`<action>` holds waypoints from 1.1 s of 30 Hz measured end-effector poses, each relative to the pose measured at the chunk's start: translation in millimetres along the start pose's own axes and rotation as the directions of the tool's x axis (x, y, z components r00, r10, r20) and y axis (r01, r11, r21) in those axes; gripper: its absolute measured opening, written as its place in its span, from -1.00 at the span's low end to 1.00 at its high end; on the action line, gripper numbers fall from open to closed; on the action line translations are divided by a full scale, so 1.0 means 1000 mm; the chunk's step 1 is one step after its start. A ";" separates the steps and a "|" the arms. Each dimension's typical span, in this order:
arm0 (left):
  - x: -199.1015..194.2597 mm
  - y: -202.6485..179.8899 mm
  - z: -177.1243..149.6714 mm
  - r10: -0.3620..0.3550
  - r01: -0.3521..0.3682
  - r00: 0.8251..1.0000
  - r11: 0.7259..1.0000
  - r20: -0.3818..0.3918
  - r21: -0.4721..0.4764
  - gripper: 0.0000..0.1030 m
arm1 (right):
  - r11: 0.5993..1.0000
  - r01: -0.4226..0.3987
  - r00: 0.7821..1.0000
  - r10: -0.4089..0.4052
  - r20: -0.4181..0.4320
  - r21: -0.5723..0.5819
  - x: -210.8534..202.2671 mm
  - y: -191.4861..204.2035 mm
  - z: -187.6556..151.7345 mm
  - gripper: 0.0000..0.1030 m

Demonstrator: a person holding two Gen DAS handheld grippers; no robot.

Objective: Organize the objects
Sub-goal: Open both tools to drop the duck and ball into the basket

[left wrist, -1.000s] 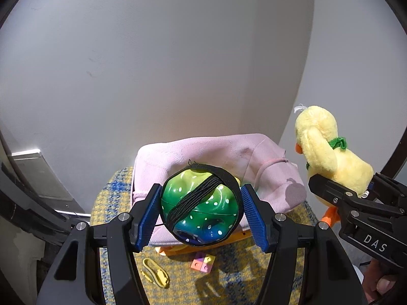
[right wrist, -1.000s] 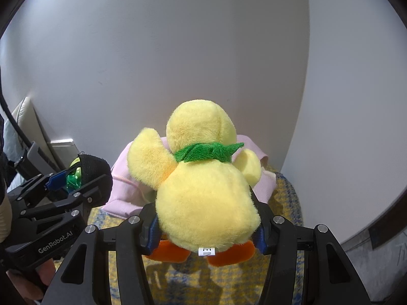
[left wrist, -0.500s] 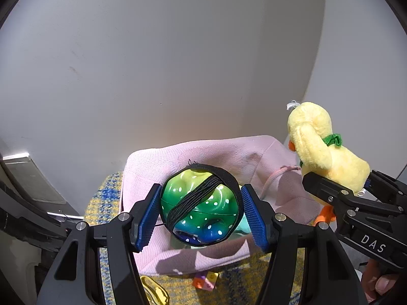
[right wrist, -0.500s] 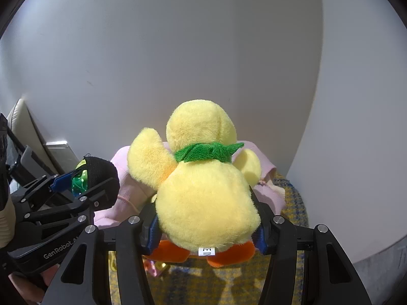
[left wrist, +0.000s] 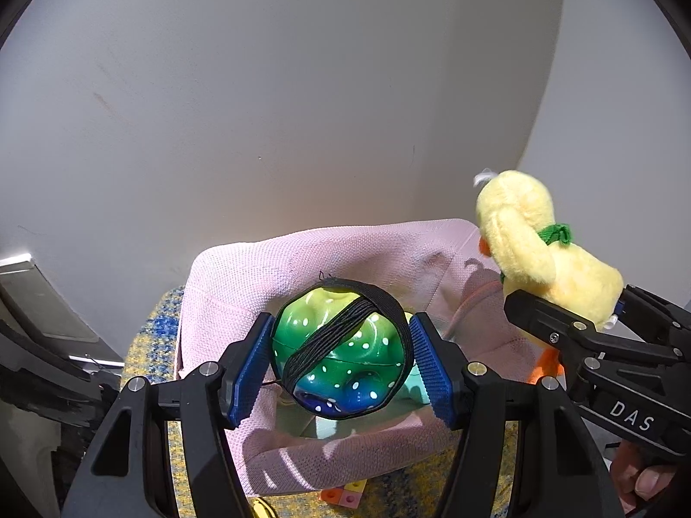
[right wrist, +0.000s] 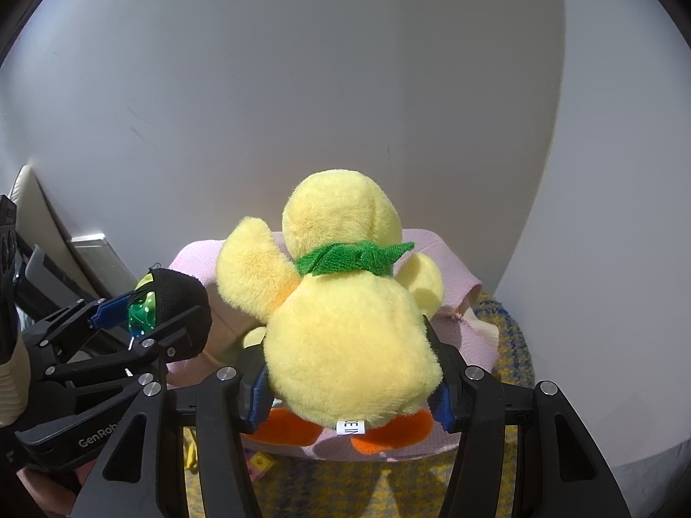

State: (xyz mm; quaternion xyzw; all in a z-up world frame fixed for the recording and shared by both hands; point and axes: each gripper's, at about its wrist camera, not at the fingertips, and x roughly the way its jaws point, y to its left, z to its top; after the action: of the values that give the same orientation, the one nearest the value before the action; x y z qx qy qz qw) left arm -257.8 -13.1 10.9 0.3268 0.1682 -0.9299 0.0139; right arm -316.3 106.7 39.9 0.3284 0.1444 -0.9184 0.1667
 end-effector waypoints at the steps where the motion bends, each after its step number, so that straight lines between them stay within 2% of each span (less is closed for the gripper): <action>1: -0.002 0.001 0.001 -0.001 0.001 1.000 1.000 0.003 -0.003 0.38 | 1.000 -0.001 1.000 0.001 0.005 0.002 0.000 0.000 0.001 0.20; 4: -0.011 0.001 0.003 0.017 -0.017 1.000 1.000 0.019 -0.018 0.67 | 1.000 0.009 1.000 -0.009 0.024 0.021 -0.008 -0.002 -0.002 0.47; 5: -0.013 0.003 0.003 0.010 -0.010 1.000 1.000 0.020 -0.026 0.69 | 1.000 0.013 0.999 -0.014 0.029 0.026 -0.017 0.005 -0.012 0.61; 7: -0.018 0.005 0.004 0.011 -0.010 1.000 0.999 0.023 -0.040 0.74 | 0.999 0.016 0.999 -0.017 0.038 0.036 -0.031 0.012 -0.025 0.66; 12: -0.033 0.007 0.003 0.026 -0.024 0.999 0.999 0.039 -0.045 0.79 | 0.999 0.013 0.999 -0.015 0.042 0.038 -0.042 0.018 -0.036 0.66; 14: -0.042 0.008 0.003 0.028 -0.027 0.998 0.999 0.059 -0.028 0.79 | 0.999 0.013 0.999 -0.014 0.050 0.036 -0.048 0.005 -0.040 0.66; 17: -0.054 0.008 0.001 0.034 -0.033 0.997 0.999 0.074 -0.019 0.80 | 0.999 0.011 0.998 -0.013 0.062 0.033 -0.062 0.002 -0.040 0.66; 18: -0.059 0.007 0.000 0.037 -0.035 0.996 0.999 0.080 -0.018 0.80 | 0.999 0.011 0.998 -0.013 0.065 0.032 -0.052 0.004 -0.030 0.66; 20: -0.068 0.008 -0.002 0.037 -0.035 0.995 0.999 0.089 -0.020 0.81 | 1.000 0.011 0.997 -0.013 0.075 0.029 -0.076 0.000 -0.037 0.66; 33: -0.111 0.011 -0.021 0.048 -0.043 0.990 0.998 0.135 -0.037 0.86 | 1.000 0.011 0.994 -0.013 0.111 0.018 -0.118 0.023 -0.056 0.66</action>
State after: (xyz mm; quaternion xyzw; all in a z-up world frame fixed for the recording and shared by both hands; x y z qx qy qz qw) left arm -156.8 -25.6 60.0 0.2663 0.1752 -0.9464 0.0521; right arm -189.9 132.3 71.6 0.2773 0.1287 -0.9375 0.1662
